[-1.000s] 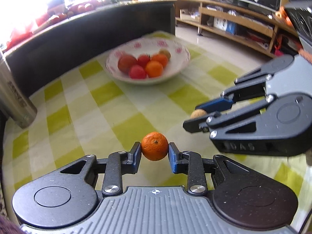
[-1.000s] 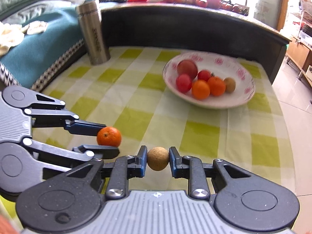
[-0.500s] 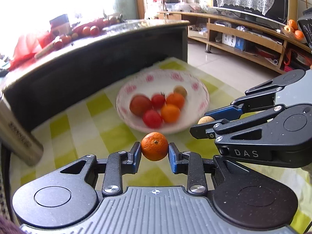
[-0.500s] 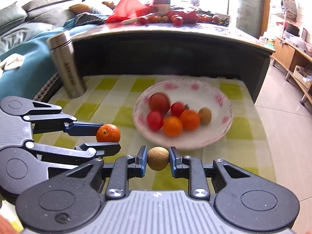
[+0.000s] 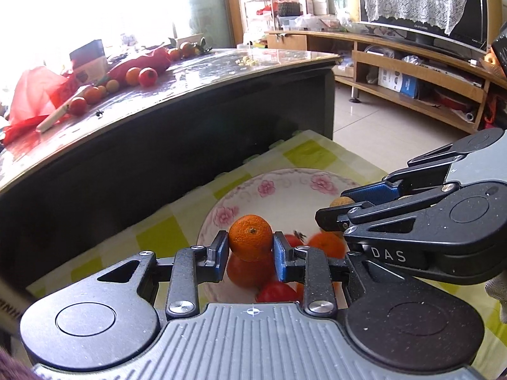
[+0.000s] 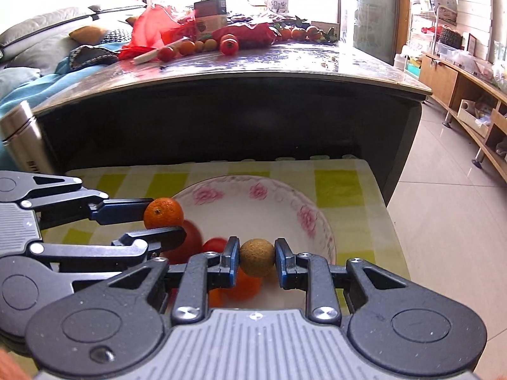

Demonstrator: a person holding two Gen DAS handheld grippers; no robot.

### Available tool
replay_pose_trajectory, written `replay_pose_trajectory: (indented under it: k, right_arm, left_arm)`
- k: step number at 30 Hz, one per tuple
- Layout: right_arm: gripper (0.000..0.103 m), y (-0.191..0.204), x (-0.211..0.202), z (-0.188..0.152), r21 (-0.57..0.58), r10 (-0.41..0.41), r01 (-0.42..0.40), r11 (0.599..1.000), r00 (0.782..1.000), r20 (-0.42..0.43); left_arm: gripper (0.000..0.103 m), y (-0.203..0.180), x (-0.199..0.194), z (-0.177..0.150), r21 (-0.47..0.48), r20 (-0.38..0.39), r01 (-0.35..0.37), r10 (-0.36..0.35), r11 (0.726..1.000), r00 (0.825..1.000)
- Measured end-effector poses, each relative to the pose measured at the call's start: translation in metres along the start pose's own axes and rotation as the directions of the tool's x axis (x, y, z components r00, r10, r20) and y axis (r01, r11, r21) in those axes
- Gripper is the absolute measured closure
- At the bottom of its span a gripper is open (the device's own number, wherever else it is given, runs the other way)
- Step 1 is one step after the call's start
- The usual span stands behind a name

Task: Organize fruits
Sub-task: 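Carry the tangerine and kiwi over the flowered plate, then lower both fruits into the plate and open both tools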

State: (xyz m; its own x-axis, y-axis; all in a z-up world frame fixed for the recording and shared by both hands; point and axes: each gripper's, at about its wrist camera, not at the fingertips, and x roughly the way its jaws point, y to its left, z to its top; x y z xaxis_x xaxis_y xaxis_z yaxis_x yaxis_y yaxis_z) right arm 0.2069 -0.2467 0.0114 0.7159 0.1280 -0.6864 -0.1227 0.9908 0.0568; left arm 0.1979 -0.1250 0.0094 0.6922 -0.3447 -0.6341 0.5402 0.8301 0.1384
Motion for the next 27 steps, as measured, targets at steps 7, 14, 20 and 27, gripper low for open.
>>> replay_pose_trajectory:
  k: [7,14,20,27]
  right_arm:
    - [0.073,-0.009,0.022,0.005,0.014,0.000,0.000,1.000,1.000,-0.002]
    - [0.072,-0.009,0.033,0.007,0.024,0.016,-0.016,1.000,1.000,-0.005]
    - [0.072,-0.009,0.033,0.009,0.051,0.032,-0.032,0.998,0.999,0.000]
    - [0.071,-0.014,0.023,0.014,0.099,0.051,-0.054,0.994,0.998,0.029]
  left_arm:
    - [0.067,0.006,0.021,0.004,-0.003,-0.011,-0.002,0.002,1.000,1.000]
    - [0.066,0.013,0.027,0.003,-0.021,-0.021,-0.007,0.007,1.000,1.000]
    - [0.064,0.017,0.025,0.006,-0.036,-0.016,-0.014,0.014,0.999,1.000]
    - [0.060,0.017,0.016,0.007,-0.032,-0.005,-0.020,0.020,0.999,1.000]
